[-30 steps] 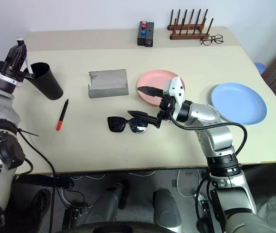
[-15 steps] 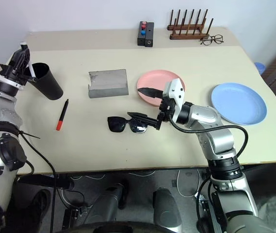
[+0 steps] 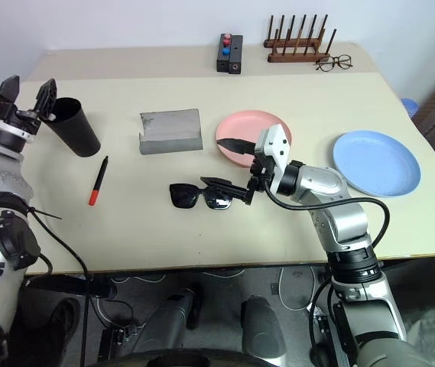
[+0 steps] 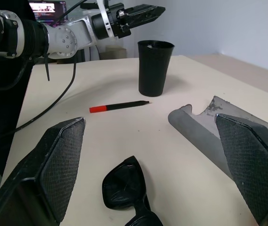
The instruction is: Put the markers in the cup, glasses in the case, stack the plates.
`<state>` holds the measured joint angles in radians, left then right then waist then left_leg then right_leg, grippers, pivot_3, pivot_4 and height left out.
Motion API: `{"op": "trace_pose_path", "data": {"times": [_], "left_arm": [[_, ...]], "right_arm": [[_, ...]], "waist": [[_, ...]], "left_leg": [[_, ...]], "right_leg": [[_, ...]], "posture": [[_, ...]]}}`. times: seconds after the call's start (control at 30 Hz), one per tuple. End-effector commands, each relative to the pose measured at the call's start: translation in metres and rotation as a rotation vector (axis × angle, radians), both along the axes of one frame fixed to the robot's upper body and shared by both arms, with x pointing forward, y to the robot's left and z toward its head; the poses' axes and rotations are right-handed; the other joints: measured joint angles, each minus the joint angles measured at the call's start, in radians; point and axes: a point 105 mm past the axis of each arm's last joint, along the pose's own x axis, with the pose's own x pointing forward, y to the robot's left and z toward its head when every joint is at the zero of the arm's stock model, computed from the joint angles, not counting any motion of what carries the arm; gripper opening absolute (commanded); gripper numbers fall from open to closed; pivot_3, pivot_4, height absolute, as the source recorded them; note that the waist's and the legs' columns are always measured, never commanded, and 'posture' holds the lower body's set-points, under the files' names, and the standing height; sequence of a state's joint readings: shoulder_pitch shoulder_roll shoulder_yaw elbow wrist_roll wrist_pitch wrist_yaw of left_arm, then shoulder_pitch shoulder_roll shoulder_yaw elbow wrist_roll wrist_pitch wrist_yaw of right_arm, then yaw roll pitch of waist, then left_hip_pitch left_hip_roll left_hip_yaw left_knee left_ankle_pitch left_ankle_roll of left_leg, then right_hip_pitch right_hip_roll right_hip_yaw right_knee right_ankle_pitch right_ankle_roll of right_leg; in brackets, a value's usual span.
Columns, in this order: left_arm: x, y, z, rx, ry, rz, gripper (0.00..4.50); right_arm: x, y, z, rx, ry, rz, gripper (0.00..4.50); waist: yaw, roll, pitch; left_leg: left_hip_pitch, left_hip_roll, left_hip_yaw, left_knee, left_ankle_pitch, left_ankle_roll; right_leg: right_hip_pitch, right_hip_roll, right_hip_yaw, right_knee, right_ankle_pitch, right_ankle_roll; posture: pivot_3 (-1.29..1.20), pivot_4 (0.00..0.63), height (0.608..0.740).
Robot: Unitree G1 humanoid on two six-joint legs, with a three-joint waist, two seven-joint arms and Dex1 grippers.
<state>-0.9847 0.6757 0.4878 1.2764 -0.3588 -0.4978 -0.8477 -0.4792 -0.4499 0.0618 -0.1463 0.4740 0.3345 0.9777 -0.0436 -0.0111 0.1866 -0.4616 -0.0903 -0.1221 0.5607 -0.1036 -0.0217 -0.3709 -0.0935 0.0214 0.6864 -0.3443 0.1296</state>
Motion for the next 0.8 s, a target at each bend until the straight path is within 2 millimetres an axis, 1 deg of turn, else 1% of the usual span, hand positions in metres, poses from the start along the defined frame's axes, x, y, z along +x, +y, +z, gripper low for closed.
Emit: {"op": "trace_pose_path", "data": {"times": [0.03,0.17,0.2,0.3,0.37,0.43,0.47,0.5,0.53,0.63,0.73,0.8], "left_arm": [[-0.006,0.005,0.017,0.046,-0.052,0.003,4.46],[-0.003,-0.005,0.019,0.076,-0.009,-0.069,4.46],[-0.002,-0.01,0.023,0.066,0.005,-0.124,4.46],[-0.007,-0.033,0.027,0.204,0.058,-0.238,4.46],[-0.018,-0.054,0.028,0.24,0.114,-0.332,4.46],[-0.028,-0.075,0.027,0.216,0.207,-0.403,4.46],[-0.032,-0.08,0.027,0.194,0.242,-0.411,4.46],[-0.036,-0.084,0.024,0.198,0.276,-0.412,4.46],[-0.037,-0.086,0.018,0.219,0.327,-0.387,4.46],[-0.028,-0.077,-0.003,0.185,0.469,-0.2,4.46],[-0.025,-0.076,-0.012,0.081,0.558,-0.142,4.46],[-0.026,-0.081,-0.021,0.064,0.622,-0.137,4.46]], "right_arm": [[-0.003,0.004,0.01,0.012,-0.053,0.014,4.5],[-0.002,0.002,0.01,0.017,-0.052,0.011,4.5],[-0.002,0.001,0.011,0.02,-0.051,0.007,4.5],[0.0,-0.007,0.012,0.021,-0.049,-0.006,4.5],[0.005,-0.014,0.013,0.014,-0.054,-0.022,4.5],[0.009,-0.02,0.013,0.003,-0.061,-0.032,4.5],[0.01,-0.021,0.013,-0.002,-0.065,-0.034,4.5],[0.011,-0.021,0.012,-0.003,-0.065,-0.033,4.5],[0.012,-0.021,0.012,-0.002,-0.065,-0.031,4.5],[0.014,-0.017,0.01,0.001,-0.065,-0.018,4.5],[0.014,-0.014,0.009,0.008,-0.064,-0.011,4.5],[0.013,-0.012,0.008,0.007,-0.065,-0.008,4.5]], "waist": [[0.0,0.0,0.0],[0.0,0.0,0.0],[0.0,0.0,0.0],[-0.002,0.0,0.0],[-0.003,0.0,0.0],[-0.003,0.0,0.0],[-0.002,0.0,0.0],[-0.001,0.0,0.0],[-0.001,0.0,0.0],[0.0,0.0,0.0],[0.001,0.0,0.0],[0.002,0.0,0.0]], "left_leg": [[0.0,0.0,0.0,0.0,0.0,0.0],[0.0,0.0,0.0,0.0,0.0,0.0],[0.0,0.0,0.0,0.0,0.0,0.0],[0.0,0.0,0.0,0.0,0.0,0.0],[0.0,0.0,0.0,0.0,0.0,0.0],[0.0,0.001,0.001,0.0,0.0,0.0],[0.0,0.001,0.0,0.0,0.0,0.0],[0.0,0.001,0.0,0.0,0.0,0.0],[0.0,0.001,0.0,0.0,0.0,0.0],[0.002,0.001,0.0,0.0,0.0,0.0],[0.002,0.001,0.0,0.0,0.0,0.0],[0.001,0.001,0.0,0.0,0.0,0.0]], "right_leg": [[0.0,0.0,0.0,0.0,0.0,0.0],[0.0,0.0,0.0,0.0,0.0,0.0],[0.0,0.0,0.0,0.0,0.0,0.0],[0.0,0.0,0.0,0.0,0.0,0.0],[0.0,0.0,0.001,0.001,0.0,0.0],[0.0,0.0,0.002,0.001,0.0,0.0],[0.0,0.0,0.002,0.001,0.0,0.0],[0.0,0.0,0.003,0.001,0.0,0.0],[0.0,0.0,0.003,0.001,0.0,0.0],[0.0,0.001,0.003,0.001,0.0,0.0],[0.0,0.001,0.003,0.001,0.0,0.0],[0.0,0.001,0.003,0.001,0.0,0.0]], "posture": [[0.0,0.15,0.74],[0.0,0.15,0.74],[0.0,0.15,0.74],[0.0,0.15,0.74],[0.0,0.15,0.74],[0.0,0.15,0.74],[0.0,0.15,0.74],[0.0,0.15,0.74],[0.0,0.15,0.74],[0.0,0.15,0.74],[0.0,0.15,0.74],[0.0,0.15,0.74]]}}
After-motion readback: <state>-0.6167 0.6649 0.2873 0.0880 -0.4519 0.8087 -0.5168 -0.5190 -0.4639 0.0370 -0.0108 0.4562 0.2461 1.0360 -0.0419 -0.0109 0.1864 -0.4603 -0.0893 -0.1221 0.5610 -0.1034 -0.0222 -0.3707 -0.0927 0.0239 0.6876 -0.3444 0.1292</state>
